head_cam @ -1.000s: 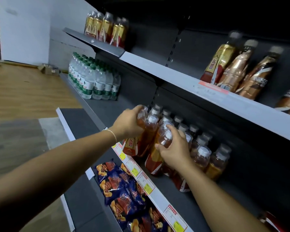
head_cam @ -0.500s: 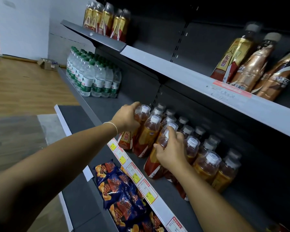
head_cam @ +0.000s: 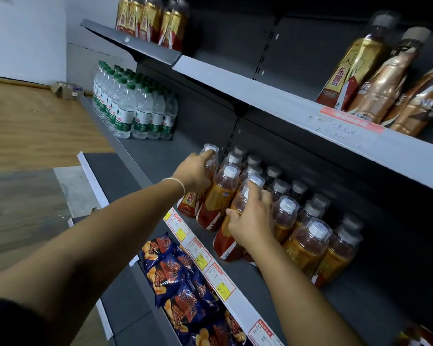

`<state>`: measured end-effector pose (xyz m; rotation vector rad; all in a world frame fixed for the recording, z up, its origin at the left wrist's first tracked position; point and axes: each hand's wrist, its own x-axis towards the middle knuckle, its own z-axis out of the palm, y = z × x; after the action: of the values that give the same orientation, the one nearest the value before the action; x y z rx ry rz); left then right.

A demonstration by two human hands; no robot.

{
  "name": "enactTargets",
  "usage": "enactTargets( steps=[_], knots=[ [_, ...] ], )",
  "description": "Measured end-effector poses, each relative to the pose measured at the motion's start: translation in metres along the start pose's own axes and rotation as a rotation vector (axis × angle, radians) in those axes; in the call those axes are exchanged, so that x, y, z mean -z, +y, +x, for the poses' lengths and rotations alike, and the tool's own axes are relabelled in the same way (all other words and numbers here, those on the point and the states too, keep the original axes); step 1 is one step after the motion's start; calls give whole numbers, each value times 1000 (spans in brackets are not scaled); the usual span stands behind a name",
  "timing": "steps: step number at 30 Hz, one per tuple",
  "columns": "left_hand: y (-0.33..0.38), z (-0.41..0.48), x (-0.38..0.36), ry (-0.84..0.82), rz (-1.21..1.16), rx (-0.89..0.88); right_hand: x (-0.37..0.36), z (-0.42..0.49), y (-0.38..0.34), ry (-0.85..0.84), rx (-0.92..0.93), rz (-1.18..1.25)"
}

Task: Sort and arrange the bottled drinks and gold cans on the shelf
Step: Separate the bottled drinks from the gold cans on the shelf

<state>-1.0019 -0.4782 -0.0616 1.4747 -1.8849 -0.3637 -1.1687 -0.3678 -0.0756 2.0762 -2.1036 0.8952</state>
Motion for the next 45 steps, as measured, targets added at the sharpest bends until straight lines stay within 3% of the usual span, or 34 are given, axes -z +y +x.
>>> enactTargets(
  steps=[14, 19, 24, 28, 35, 45],
  knots=[
    [3, -16, 0, -96, 88, 42, 5, -10, -11, 31, -75, -85],
    [28, -55, 0, -86, 597, 49, 15, -14, -20, -35, -78, -107],
    [60, -97, -1, -135, 781, -47, 36, -23, -5, -127, 11, -190],
    [82, -114, 10, -35, 688, -153, 57, -35, 10, -181, 94, -176],
    [156, -130, 7, 61, 473, -339, 129, -85, 61, 35, 230, -50],
    [325, -218, -90, -193, 269, -682, 259, -228, 213, 224, -20, -140]
  ],
)
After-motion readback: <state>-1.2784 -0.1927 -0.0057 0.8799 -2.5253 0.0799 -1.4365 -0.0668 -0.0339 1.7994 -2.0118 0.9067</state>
